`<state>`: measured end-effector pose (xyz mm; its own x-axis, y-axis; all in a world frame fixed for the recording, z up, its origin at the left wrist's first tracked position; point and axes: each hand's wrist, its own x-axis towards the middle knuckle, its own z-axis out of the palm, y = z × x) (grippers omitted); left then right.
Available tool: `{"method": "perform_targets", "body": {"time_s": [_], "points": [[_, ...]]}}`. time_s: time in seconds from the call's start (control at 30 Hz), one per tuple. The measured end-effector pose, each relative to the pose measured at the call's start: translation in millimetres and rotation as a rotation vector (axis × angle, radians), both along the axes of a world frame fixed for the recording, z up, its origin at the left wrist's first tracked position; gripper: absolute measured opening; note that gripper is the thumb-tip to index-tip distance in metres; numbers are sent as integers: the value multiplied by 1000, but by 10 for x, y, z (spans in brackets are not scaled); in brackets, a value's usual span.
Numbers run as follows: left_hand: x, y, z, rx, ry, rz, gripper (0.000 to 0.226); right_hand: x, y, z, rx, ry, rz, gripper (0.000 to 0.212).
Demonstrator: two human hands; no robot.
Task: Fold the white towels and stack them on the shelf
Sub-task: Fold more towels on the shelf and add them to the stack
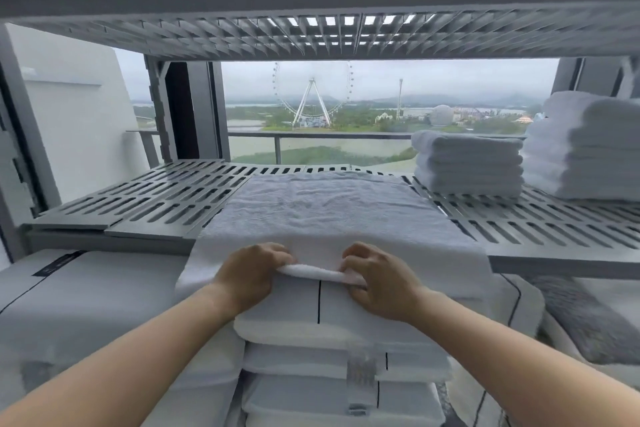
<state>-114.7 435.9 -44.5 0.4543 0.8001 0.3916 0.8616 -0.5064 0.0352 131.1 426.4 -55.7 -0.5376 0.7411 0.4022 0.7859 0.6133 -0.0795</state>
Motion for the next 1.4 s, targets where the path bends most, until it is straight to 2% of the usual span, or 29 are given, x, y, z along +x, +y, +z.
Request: {"method": "perform_targets", "body": {"time_s": [0.07,0.2,0.37,0.47,0.67,0.8,0.97,1.1,1.23,1.4], "points": [[4,-19,48,50,10,44,40,149,-10,-5,5,-28,-68,27],[-15,3,172,81,40,173,30,301,99,160,92,30,-238,15],[-154,198,421,216,16,289,20,204,397,426,166,-48,-401,22],[-197,392,559,312,-14,288,16,132,581,585,217,-99,-458,26],[-170,856,840,471,-47,264,16,146,942,827,356,-21,-524,23],[-182,1240,897,500,-41,250,18,147,1215,887,382,-32,-555,27],[-153,1696,721,336,-12,280,16,199,1657,741,248,-78,-494,31],[-158,1932,517,48,31,335,19,318,2019,623,50,-46,-363,28],[-23,2138,419,-204,-40,267,26,466,2340,538,-104,-28,-316,17],[345,2325,479,-289,-76,88,40,570,2551,508,-180,68,-222,49]]}}
